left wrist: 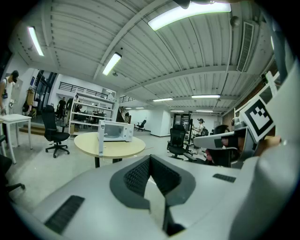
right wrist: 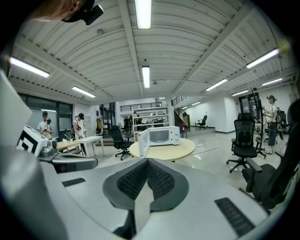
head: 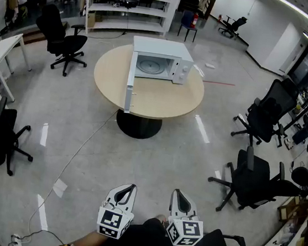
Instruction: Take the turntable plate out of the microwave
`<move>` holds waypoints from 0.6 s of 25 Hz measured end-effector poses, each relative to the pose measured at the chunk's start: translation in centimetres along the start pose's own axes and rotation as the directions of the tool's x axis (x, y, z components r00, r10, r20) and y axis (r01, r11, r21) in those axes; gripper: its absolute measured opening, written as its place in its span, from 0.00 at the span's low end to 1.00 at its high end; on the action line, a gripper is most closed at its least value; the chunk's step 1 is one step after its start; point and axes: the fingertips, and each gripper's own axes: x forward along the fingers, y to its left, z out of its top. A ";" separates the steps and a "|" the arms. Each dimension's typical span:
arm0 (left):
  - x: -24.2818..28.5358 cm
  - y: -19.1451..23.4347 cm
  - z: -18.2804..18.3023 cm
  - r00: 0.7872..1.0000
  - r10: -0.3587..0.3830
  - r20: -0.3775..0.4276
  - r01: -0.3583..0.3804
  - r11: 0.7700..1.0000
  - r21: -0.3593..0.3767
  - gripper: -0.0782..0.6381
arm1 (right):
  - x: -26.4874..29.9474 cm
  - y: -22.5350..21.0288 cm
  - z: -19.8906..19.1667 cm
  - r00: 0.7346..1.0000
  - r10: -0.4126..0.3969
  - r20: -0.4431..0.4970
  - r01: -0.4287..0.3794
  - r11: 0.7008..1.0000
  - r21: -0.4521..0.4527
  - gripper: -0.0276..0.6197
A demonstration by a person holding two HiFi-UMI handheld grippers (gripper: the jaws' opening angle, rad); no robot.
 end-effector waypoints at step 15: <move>1.6 1.9 0.9 1.000 0.030 0.009 -0.029 0.999 -0.030 0.17 | 2.1 -0.6 1.1 1.000 0.001 -0.007 -0.001 1.000 0.001 0.07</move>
